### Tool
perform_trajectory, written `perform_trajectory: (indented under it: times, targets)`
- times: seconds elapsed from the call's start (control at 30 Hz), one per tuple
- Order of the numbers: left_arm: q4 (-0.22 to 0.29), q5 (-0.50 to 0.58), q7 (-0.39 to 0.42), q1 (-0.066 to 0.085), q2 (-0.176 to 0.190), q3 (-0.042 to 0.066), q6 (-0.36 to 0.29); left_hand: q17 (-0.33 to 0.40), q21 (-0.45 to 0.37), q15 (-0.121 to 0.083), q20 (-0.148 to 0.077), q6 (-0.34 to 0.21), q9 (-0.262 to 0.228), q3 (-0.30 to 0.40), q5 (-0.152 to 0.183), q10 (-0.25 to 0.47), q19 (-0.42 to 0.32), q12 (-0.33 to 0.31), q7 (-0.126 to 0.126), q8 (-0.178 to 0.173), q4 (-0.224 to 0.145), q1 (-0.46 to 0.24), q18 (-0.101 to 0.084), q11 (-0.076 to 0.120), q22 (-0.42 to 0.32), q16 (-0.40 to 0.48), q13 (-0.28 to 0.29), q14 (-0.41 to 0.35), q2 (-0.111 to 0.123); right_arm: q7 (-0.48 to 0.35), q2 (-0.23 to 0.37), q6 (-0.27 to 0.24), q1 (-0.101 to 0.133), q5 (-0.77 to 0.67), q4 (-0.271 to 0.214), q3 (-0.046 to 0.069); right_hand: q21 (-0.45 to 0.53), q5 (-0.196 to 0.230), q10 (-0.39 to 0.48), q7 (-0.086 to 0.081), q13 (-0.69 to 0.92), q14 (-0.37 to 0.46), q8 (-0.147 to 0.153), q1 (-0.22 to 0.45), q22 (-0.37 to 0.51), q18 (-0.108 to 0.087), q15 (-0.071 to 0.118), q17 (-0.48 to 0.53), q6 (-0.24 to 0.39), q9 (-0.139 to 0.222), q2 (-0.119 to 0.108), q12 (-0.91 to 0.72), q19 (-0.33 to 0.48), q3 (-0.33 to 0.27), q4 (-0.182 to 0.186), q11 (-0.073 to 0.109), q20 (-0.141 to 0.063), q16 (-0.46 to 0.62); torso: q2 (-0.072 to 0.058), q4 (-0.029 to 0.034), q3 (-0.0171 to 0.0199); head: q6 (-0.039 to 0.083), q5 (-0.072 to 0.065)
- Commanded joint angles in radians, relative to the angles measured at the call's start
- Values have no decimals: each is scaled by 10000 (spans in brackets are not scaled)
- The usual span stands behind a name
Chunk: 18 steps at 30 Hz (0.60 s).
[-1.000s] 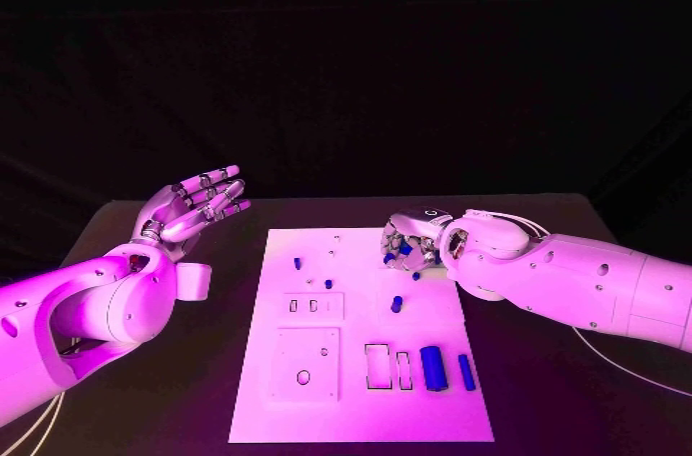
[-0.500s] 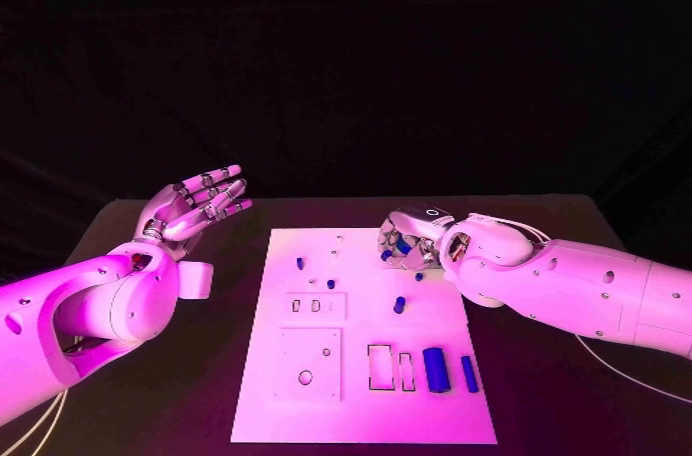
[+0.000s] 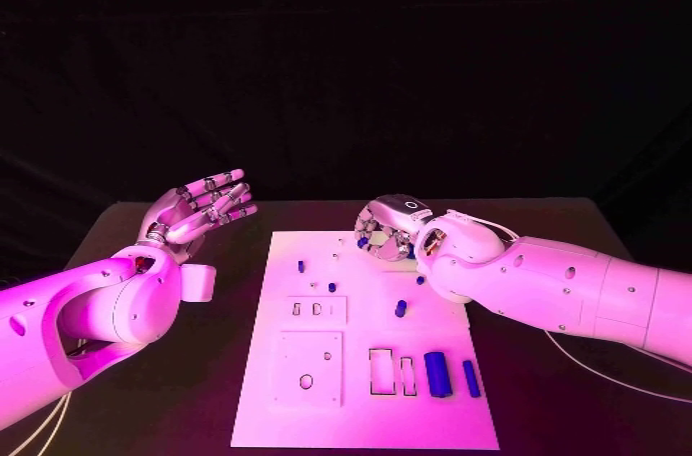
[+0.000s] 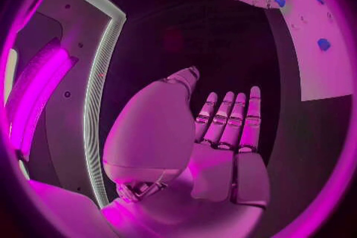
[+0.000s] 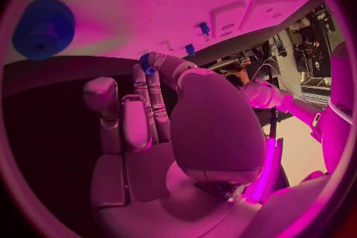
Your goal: Assemble the parts on the task board
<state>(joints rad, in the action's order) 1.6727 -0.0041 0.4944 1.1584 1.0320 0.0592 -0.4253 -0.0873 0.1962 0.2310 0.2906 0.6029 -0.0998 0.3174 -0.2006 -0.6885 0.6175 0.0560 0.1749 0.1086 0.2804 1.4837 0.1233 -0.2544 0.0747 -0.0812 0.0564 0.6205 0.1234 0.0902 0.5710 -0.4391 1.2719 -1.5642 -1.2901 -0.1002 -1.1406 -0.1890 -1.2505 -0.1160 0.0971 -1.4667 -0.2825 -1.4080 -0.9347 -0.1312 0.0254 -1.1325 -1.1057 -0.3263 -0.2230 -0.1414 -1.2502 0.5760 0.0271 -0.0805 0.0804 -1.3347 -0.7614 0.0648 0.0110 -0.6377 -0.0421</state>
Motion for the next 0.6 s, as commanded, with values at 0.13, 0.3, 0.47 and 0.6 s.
perform_trajectory:
  times: [0.13,0.3,0.47,0.6]
  targets:
    - [18,135,115,30,-75,9,236,-65,117,-47,-2,224,-35,133,56,-538,252,99,1148,75,1,-20,78,35,30,-147,49,388,-36,30,-590,-379,8,58,661,5,-61,-83,-314,-37,415,-291,-57,-44,-46,76,45,-37,12,-34,172,-226,33,68,-61,339,-56,-53,-33,11,2,27,60]
    - [31,140,100,32,-119,9,273,-189,190,-108,-5,363,-56,242,61,-1120,384,164,1151,110,-11,-70,145,66,36,-352,80,1118,-13,4,-960,-286,-11,43,1114,-2,-84,-90,-274,-54,428,-292,-56,-7,-79,80,33,-50,68,-57,167,-216,42,96,-76,322,-49,-72,-41,27,-4,29,48]
    - [44,142,87,35,-135,9,299,-322,297,-198,-7,672,-105,400,61,-1386,577,181,1132,188,-43,-108,244,113,47,-575,86,1635,15,-37,-1156,-265,-22,21,1357,-6,-112,-104,-206,-75,443,-295,-45,49,-124,85,10,-79,156,-82,165,-197,54,127,-85,296,-34,-103,-48,24,-11,21,70]
    - [48,143,78,43,-160,9,313,-333,310,-207,-8,727,-115,421,60,-1410,601,185,1130,203,-49,-109,256,117,49,-592,87,1667,17,-65,-1258,-207,-25,16,1452,-6,-127,-111,-139,-91,452,-298,-36,86,-150,86,-8,-103,224,-103,152,-175,68,150,-100,275,-20,-130,-55,27,-14,16,60]
